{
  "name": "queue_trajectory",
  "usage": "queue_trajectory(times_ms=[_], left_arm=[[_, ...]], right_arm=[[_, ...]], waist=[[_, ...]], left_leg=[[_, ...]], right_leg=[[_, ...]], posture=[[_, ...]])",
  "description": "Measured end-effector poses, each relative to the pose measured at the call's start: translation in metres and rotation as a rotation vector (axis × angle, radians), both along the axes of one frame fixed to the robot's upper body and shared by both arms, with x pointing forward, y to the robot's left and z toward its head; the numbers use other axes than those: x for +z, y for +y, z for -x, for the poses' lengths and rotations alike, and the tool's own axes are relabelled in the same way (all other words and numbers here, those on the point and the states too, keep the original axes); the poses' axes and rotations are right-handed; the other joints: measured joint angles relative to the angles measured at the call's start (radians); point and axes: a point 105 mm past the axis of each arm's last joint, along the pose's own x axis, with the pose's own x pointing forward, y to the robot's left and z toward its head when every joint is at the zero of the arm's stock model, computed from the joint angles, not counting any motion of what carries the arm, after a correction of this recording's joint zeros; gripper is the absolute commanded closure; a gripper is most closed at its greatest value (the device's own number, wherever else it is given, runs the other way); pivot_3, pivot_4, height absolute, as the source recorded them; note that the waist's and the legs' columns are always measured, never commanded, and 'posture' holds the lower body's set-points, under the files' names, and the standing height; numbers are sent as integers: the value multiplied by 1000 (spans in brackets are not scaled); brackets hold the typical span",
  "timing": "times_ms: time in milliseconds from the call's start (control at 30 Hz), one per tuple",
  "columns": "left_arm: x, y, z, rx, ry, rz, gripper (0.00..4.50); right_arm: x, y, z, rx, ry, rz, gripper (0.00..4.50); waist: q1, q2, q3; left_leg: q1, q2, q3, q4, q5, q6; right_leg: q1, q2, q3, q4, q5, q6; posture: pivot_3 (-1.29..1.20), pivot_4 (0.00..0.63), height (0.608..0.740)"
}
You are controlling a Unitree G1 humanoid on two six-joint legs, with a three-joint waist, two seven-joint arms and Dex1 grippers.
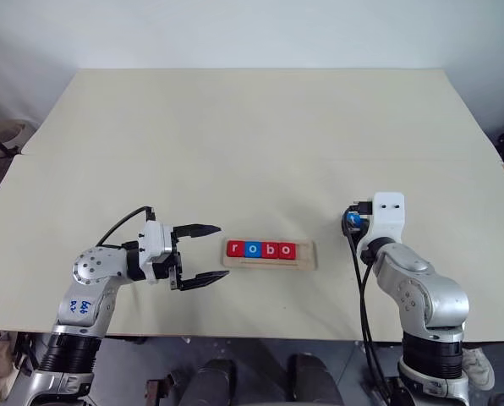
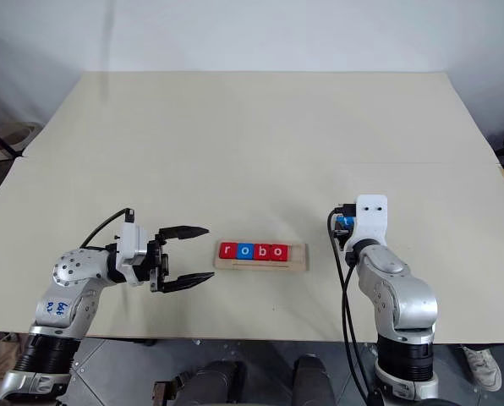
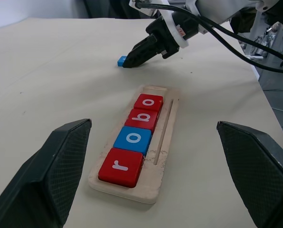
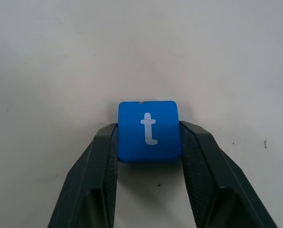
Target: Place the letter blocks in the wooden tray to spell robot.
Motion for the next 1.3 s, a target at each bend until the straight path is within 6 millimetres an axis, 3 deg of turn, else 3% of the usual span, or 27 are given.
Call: queue_trajectory(times_ms=[133,300,567,800,867,1000,1167,1300], left_arm=[[0,0,1,-7,2,0,0],[-1,-1,2,-21,9,-2,0],[-4,-2,3,-31,39,-4,0],[-4,-2,3,-37,47,-6,0],[-4,-2,3,-37,46,-6,0],[-3,-2,3,-36,36,-5,0],[-5,-1,-1,-18,38,10,0],[-4,-3,-2,-15,23,17,0]], right_arm=[[-2,-8,21,9,40,18,3034],[-8,2,50,31,86,-4,3034],[-13,20,66,46,102,-59,3034],[-9,25,59,127,48,-48,551],[-3,27,58,192,15,-43,20],[12,20,57,328,-48,-42,20],[24,-12,58,522,-123,11,20],[20,-29,66,700,-172,77,20]], waist=[[0,0,0],[-3,0,0],[-3,0,0],[-3,0,0],[-2,0,0],[-1,0,0],[1,-1,0],[1,-1,0]], left_leg=[[0,0,0,-1,0,0],[0,1,0,-1,0,0],[1,1,0,-1,0,0],[1,0,1,-1,0,0],[1,0,1,-1,0,0],[1,0,1,-1,0,0],[1,1,2,-1,-1,1],[1,1,3,-1,-1,1]], right_leg=[[0,0,0,0,0,0],[0,1,1,-1,0,0],[0,1,2,0,0,0],[0,1,2,-1,0,0],[0,1,2,-1,0,0],[1,1,2,-2,0,0],[2,1,0,-4,0,0],[3,1,0,-6,0,0]], posture=[[0,150,740],[0,150,740],[0,150,740],[0,150,740],[0,150,740],[0,150,740],[0,150,740],[0,150,740]])
